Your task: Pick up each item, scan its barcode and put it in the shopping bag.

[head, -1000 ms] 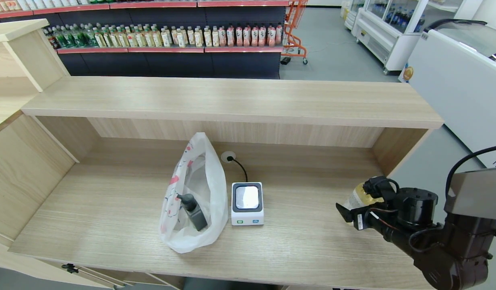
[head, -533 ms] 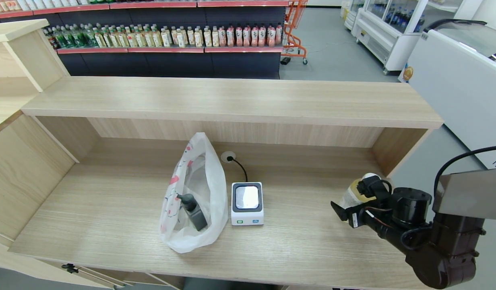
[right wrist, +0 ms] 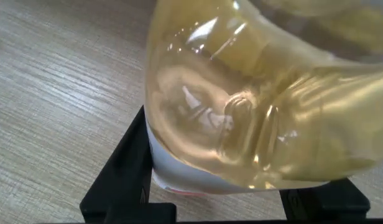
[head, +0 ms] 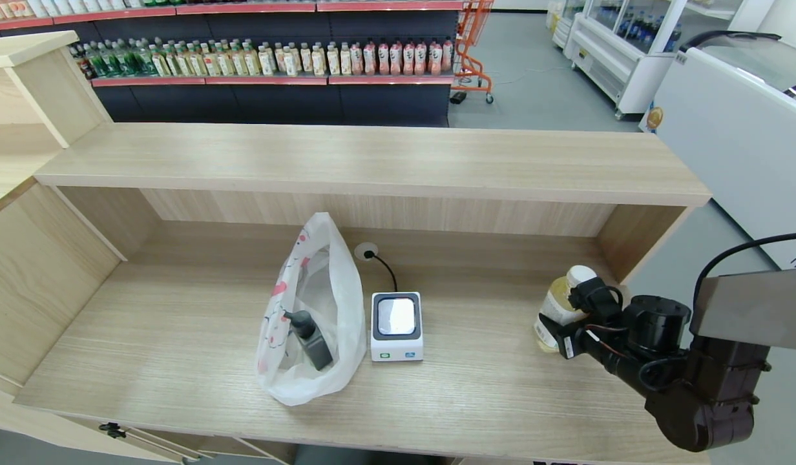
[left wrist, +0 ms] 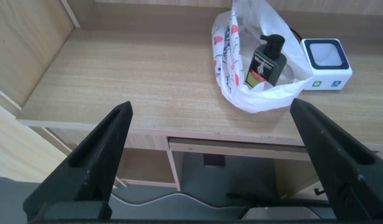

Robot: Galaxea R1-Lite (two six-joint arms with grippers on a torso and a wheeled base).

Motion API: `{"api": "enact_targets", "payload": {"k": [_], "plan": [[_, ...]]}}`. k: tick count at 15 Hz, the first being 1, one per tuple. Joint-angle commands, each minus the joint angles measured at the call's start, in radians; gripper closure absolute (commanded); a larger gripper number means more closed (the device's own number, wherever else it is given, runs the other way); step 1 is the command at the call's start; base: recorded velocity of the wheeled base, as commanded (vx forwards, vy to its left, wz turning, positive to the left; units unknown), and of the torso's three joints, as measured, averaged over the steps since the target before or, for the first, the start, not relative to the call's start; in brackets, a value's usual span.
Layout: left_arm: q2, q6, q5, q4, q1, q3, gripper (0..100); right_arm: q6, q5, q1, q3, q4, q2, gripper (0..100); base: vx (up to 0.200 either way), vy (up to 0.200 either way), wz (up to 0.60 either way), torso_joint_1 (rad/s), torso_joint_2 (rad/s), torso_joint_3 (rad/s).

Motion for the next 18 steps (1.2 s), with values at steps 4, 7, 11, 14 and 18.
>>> {"api": "enact_targets", "payload": {"k": [4,7,11,14,18], "plan": [[0.0,0.0,0.0,0.0,0.0,0.0,0,-0.005,0.012,-0.011,-0.009,0.001,-0.007,100,0.0,0.0,0.0,0.0,0.0,0.0],[0.0,0.0,0.0,0.0,0.0,0.0,0,0.091,0.178,-0.007,0.003,0.073,-0.171,100,0.0,0.0,0.0,0.0,0.0,0.0],[0.0,0.0,0.0,0.0,0.0,0.0,0,0.245,0.433,-0.007,0.005,0.412,-0.498,100,0.0,0.0,0.0,0.0,0.0,0.0],[0.0,0.0,0.0,0.0,0.0,0.0,0,0.3,0.646,0.005,0.054,0.513,-0.653,100,0.0,0.0,0.0,0.0,0.0,0.0],[0.0,0.0,0.0,0.0,0.0,0.0,0,0.295,0.675,0.135,0.114,0.565,-0.773,100,0.0,0.0,0.0,0.0,0.0,0.0]]}}
